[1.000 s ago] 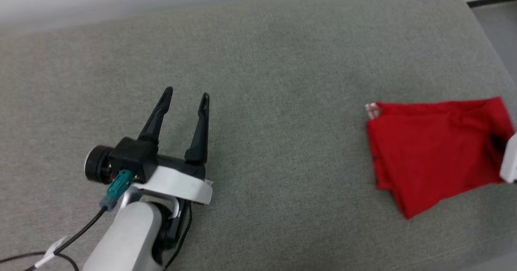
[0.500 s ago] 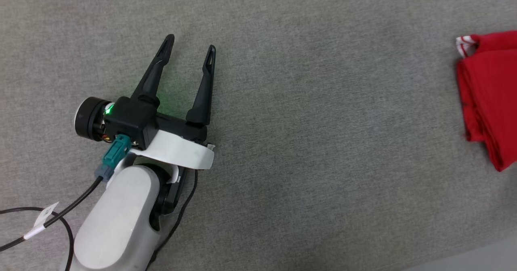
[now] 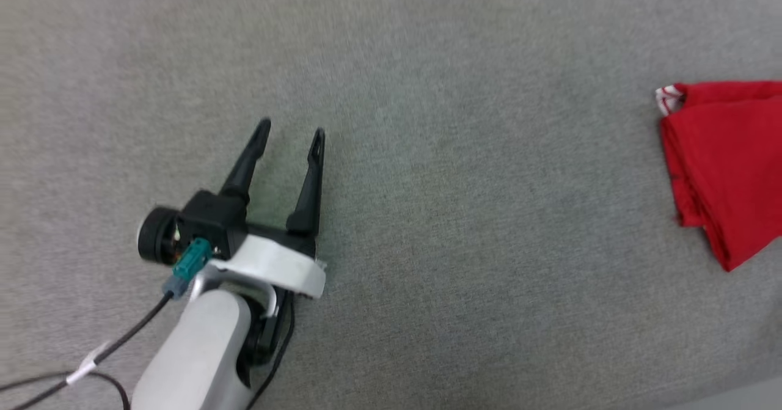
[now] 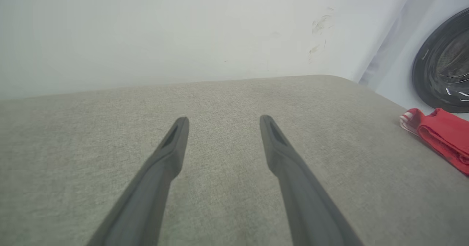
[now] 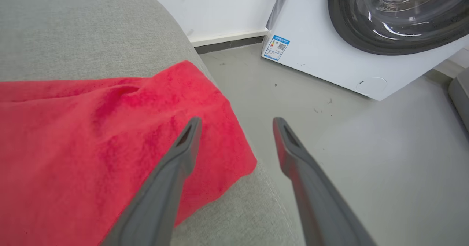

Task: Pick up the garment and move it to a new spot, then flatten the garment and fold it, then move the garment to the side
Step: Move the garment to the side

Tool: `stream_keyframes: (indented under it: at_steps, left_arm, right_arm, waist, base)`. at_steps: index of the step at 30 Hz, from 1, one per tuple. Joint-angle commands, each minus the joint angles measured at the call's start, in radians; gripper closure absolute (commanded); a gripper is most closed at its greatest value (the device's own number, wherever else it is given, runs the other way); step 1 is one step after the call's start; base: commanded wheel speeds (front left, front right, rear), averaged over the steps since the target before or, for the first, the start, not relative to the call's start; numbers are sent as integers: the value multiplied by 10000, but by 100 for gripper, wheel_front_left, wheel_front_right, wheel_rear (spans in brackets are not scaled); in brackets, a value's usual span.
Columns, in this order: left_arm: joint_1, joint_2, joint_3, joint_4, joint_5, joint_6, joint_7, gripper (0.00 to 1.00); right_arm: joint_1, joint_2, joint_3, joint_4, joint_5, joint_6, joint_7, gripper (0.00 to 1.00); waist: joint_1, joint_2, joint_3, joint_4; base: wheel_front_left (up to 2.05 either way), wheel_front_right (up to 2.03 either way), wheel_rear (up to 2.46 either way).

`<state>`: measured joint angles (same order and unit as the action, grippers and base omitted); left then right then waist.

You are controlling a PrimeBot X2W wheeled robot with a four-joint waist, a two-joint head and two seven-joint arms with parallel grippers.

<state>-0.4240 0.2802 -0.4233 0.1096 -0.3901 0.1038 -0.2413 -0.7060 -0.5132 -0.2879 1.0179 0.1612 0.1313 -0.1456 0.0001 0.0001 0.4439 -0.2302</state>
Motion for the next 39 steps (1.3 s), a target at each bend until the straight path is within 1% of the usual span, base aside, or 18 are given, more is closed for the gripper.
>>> stream_keyframes:
  at_steps: [1,3,4,9,12,13,14,15,16,21,24,25,27,33,39]
  left_arm:
    - [452,-42,61,180,-120,25,-93,0]
    - [809,-114,149,349,-256,58,-147,0]
    - [1385,-182,265,517,-415,107,-186,0]
    - [2299,-263,426,667,-613,225,-227,0]
    - [2774,-289,540,670,-672,346,-235,0]
    - [2896,-303,588,654,-711,367,-239,0]
    - [2896,-303,588,654,-711,367,-239,0]
    - [3141,-314,704,635,-785,379,-244,0]
    - [3242,-278,755,639,-787,417,-245,0]
    - [3492,-137,1051,562,-730,524,-253,0]
    - [3603,-90,1212,510,-634,594,-245,0]
    - [3603,-90,1212,510,-634,594,-245,0]
    - [3661,-41,1309,513,-622,606,-236,0]
    - [3910,70,1386,620,-440,572,-235,0]
    - [4079,79,1507,694,-271,623,-236,0]
  right_arm:
    - [477,99,223,-65,37,-11,-318,0]
    - [919,245,501,-219,58,-11,-548,0]
    - [1648,587,923,-600,255,-11,-756,0]
    - [3092,1331,1540,-1603,562,-11,-911,0]
    - [3991,1851,1941,-2485,606,-11,-909,0]
    - [4250,2130,2030,-2820,696,-11,-899,0]
    - [4250,2130,2030,-2820,696,-11,-899,0]
    - [4802,2647,2182,-3551,683,-10,-864,0]
    - [5020,2898,2190,-3942,715,-10,-821,0]
    - [5954,3870,2342,-5863,555,-11,-455,0]
    - [6366,4134,2501,-7012,384,-11,-147,0]
    - [6366,4134,2501,-7012,384,-11,-147,0]
    - [6635,4213,2515,-7748,260,-11,70,0]
    - [7598,4479,2448,-9782,-74,-10,756,0]
    - [8277,4590,2621,-10789,-312,-10,1322,0]
  waist:
    - [-1,-1,-1128,163]
    - [-1,-1,-1674,261]
    - [-1,-1,-2465,447]
    - [-1,-1,-3555,863]
    - [-1,-1,-4019,1146]
    - [-1,-1,-4125,1240]
    - [-1,-1,-4125,1240]
    - [-1,-1,-4322,1432]
    - [-1,-1,-4396,1516]
    - [-1,-1,-4579,1944]
    - [-1,-1,-4627,2117]
    - [-1,-1,-4627,2117]
    - [-1,-1,-4674,2183]
    - [-1,-1,-4779,2159]
    - [-1,-1,-4852,2036]
  base:
    - [0,0,0]
    - [0,0,0]
    - [0,0,0]
    - [0,0,0]
    - [0,0,0]
    - [0,0,0]
    - [0,0,0]
    - [0,0,0]
    - [0,0,0]
    - [0,0,0]
    - [0,0,0]
    - [0,0,0]
    - [0,0,0]
    - [0,0,0]
    - [0,0,0]
